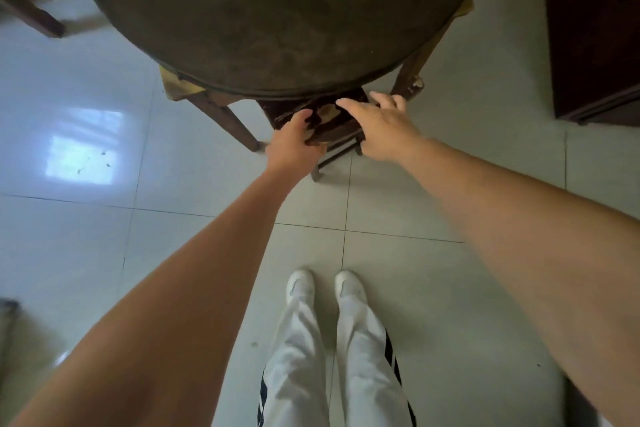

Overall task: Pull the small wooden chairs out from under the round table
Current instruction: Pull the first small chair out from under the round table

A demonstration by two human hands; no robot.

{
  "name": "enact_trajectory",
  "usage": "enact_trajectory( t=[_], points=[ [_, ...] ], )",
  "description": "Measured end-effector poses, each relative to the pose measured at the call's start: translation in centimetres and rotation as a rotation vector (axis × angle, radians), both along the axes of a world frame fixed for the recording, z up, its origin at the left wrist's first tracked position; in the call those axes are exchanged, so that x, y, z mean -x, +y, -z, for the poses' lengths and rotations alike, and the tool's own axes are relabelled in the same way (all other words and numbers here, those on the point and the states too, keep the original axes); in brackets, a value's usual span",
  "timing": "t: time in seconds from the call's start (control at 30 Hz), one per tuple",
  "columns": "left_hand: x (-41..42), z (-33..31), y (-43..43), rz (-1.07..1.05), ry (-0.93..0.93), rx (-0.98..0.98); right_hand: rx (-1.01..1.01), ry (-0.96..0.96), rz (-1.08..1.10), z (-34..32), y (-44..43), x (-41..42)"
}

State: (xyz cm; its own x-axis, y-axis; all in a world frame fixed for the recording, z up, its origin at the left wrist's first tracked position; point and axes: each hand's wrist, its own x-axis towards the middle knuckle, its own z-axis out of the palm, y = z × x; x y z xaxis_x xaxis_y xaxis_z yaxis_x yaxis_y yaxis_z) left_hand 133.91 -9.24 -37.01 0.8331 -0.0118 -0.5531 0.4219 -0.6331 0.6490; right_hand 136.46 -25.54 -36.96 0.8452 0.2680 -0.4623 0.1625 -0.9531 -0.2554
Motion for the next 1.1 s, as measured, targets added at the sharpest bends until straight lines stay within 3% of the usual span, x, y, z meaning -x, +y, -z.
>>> enact_trajectory(
  t=[0.13, 0.27, 0.57, 1.1],
  points=[
    [-1.3, 3.4, -1.2, 0.338, -0.043, -0.299, 0.257, -0.027, -0.183, 1.9, 1.1, -2.2],
    [-1.6, 5.1, -1.8, 0.404, -0.249, -0.504, 0.381, -0.099, -0.283, 2.5, 1.2, -2.6],
    [4.8, 3.7, -1.9, 0.587, -0.407, -0.523, 0.270, -0.217, -0.190, 1.8, -0.6, 6.3],
    [36.0, 0.7, -4.1, 0.882, -0.463, -0.546, 0.213, -0.088, 0.063, -0.1, -3.1, 40.7]
  ],
)
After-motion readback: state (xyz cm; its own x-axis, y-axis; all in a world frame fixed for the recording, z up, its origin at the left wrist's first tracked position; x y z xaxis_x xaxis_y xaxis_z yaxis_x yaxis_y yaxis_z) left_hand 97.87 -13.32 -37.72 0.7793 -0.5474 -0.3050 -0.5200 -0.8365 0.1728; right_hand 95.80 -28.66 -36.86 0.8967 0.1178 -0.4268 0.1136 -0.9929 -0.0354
